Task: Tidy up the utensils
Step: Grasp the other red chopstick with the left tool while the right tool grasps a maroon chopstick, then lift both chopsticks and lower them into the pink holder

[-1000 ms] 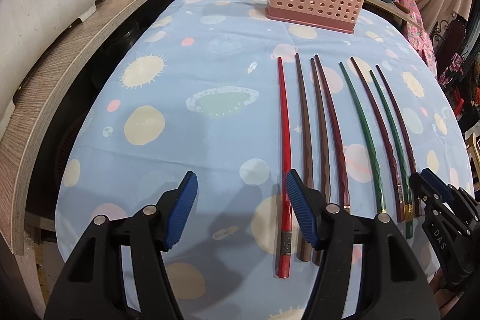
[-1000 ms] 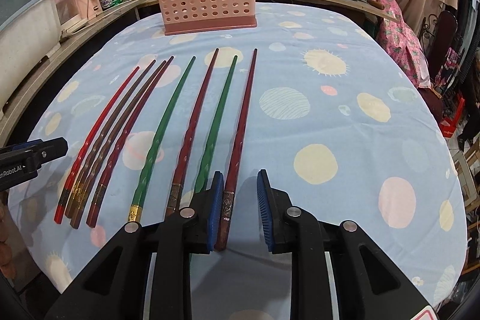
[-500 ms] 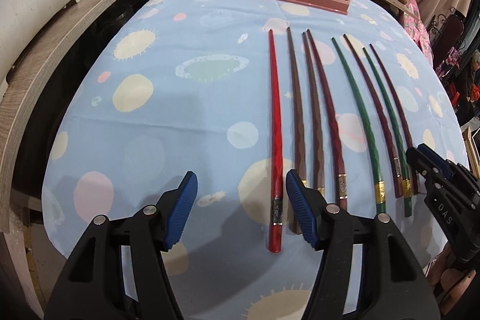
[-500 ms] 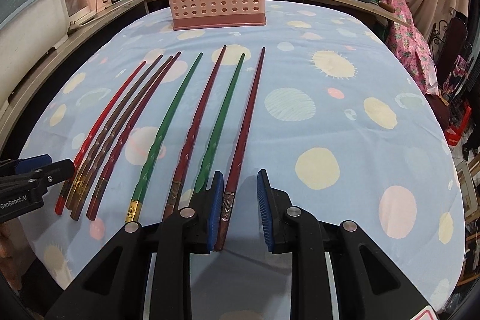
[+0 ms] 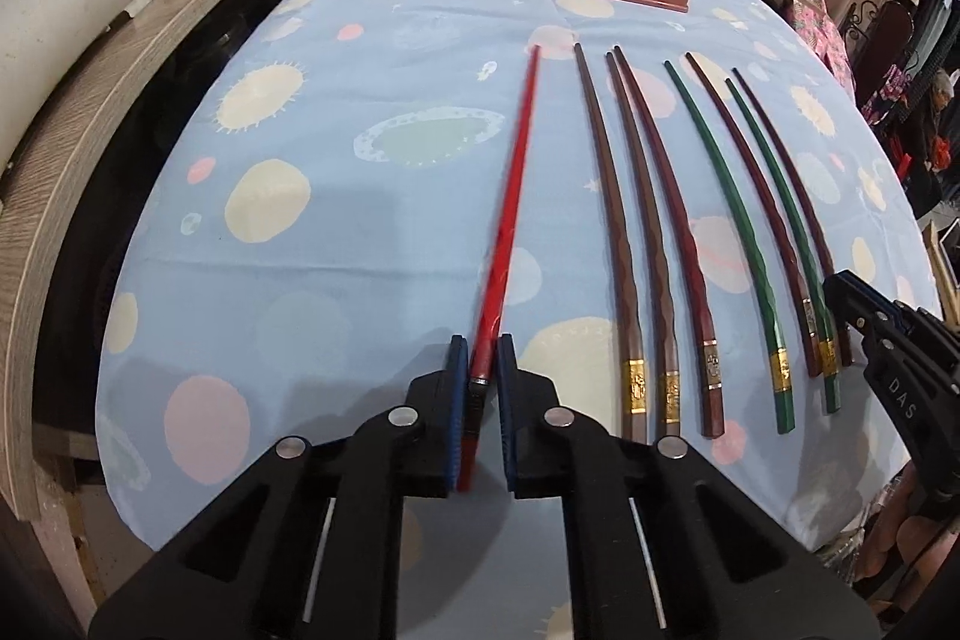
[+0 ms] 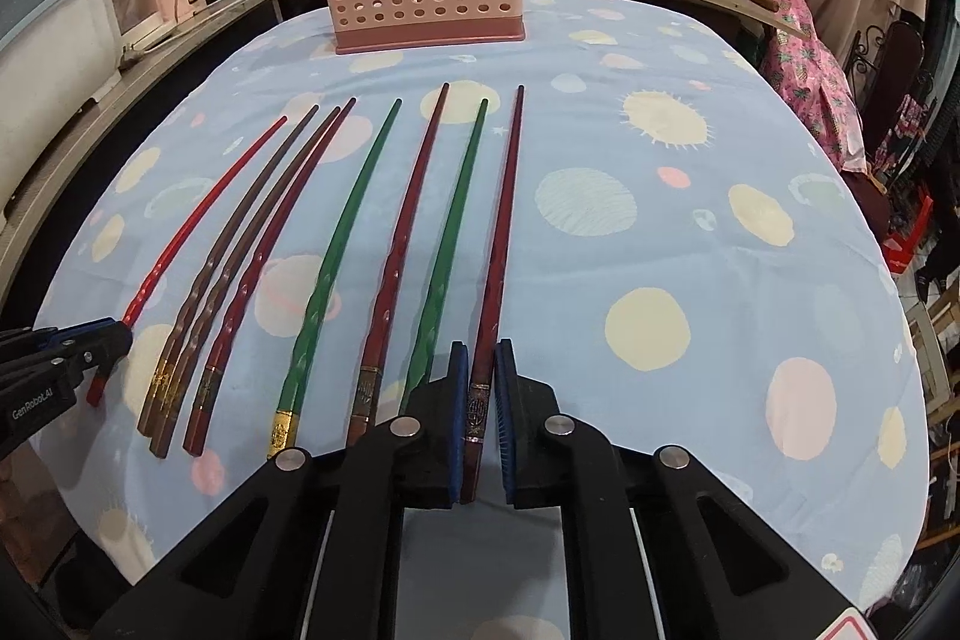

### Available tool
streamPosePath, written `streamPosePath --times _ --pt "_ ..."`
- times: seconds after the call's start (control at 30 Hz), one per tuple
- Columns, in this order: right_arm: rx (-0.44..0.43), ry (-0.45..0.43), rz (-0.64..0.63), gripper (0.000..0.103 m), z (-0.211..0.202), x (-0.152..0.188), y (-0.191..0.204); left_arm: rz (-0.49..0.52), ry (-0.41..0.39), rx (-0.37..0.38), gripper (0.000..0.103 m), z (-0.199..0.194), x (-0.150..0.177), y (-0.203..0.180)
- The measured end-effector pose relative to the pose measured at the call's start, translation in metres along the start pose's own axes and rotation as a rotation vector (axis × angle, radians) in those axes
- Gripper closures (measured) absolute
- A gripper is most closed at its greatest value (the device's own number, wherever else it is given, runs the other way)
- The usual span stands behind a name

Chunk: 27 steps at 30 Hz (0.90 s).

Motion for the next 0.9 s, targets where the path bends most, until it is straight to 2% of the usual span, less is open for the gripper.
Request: streamPosePath --times 0.23,0.4,0.63,0.9 --pt "-0.003 0.032 -0.003 0.096 0.0 -0.008 -0.003 -0.043 0.011 0.002 0.096 -0.001 -0.006 0.01" --pt "-0.011 0.003 -0.013 0.096 -0.013 -0.024 -0.008 -0.071 -0.004 -0.013 0.096 -0.01 -0.012 0.014" --pt "-0.037 -0.135 -0.012 0.096 -0.052 -0.076 -0.013 -0.101 -0.068 -0.013 0.096 -0.039 -0.045 0.024" --pt "-0.081 -0.319 -0.066 0.096 -0.091 -0.167 -0.005 -0.163 -0.205 -0.014 0.096 -0.086 -0.119 0.038"
Point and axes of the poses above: each gripper's, at about its wrist camera, not at the fingertips, and z roughly the way its jaws point, y to its left, x to its underside, the point moved 1 cm from there along z, roughly the way its jaws point, and after that the axes turned 11 degrees about -x, right-handed, at the moved point
